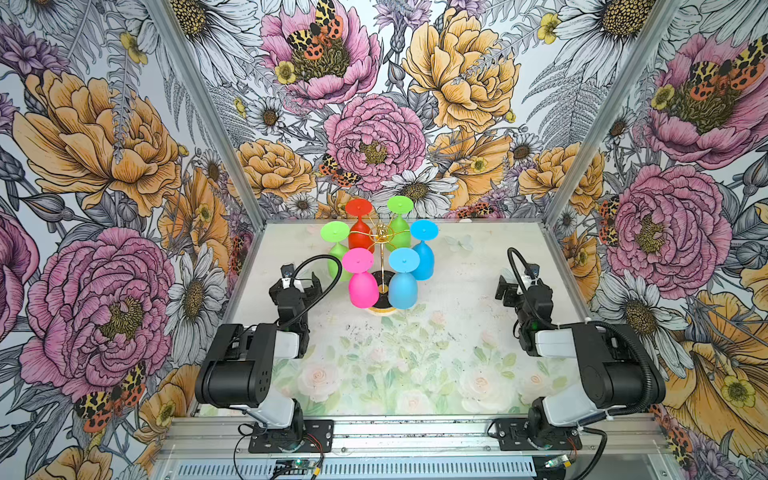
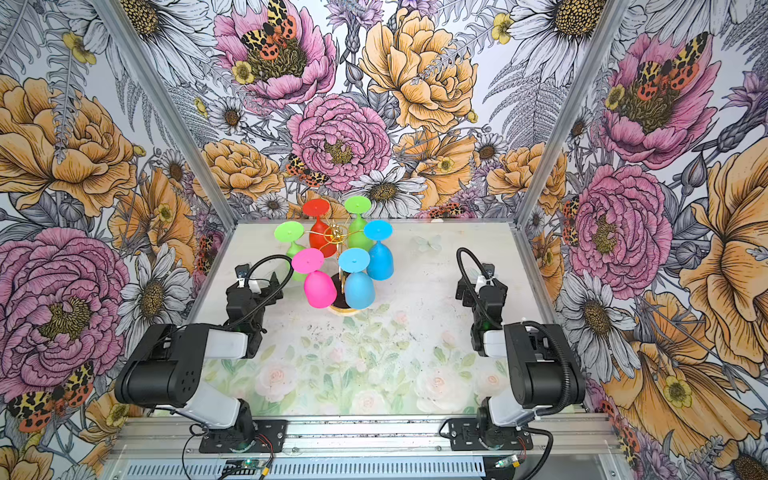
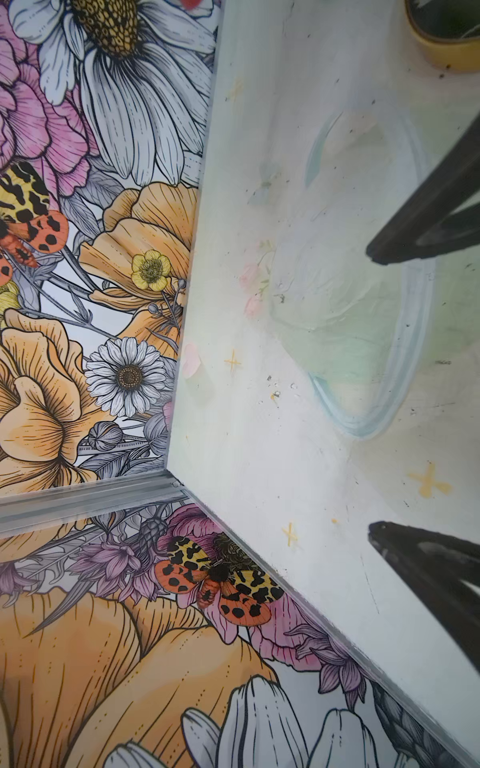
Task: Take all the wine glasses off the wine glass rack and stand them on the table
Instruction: 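Raise both grippers from rest toward the glass rack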
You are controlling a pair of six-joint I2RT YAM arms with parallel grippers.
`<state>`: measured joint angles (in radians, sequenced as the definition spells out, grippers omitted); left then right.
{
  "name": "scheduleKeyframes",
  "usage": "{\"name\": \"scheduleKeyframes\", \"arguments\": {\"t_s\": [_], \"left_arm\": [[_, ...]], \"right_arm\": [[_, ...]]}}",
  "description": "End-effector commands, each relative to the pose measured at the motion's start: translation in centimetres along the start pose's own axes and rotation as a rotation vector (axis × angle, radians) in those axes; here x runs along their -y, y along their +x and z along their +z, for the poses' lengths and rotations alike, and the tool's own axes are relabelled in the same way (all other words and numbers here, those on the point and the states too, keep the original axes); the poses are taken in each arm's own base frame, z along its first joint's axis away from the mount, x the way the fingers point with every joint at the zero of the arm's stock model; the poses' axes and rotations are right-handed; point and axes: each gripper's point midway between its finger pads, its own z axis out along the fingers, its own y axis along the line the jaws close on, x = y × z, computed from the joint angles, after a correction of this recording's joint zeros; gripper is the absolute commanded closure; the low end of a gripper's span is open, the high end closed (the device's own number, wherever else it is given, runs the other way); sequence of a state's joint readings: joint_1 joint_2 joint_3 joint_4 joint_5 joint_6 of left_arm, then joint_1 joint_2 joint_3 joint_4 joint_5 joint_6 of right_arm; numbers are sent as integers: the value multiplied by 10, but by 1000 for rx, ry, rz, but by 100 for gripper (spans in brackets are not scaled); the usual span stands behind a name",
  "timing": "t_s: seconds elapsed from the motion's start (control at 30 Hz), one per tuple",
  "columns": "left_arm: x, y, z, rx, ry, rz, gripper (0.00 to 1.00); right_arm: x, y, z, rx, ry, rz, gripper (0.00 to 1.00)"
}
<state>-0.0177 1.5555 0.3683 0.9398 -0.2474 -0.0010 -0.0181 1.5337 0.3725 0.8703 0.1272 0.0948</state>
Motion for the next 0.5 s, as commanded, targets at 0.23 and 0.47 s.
{"name": "scheduleKeyframes", "arguments": {"t_s": [0.23,0.47], "left_arm": [[-1,-7,-1,29,-9,-13,1],[-1,-7,-1,29,-8,-16,1]], "right_arm": [[-3,-8,2,19,-3,-11,1],[-2,-7,3,18,-2,-10,0]]}}
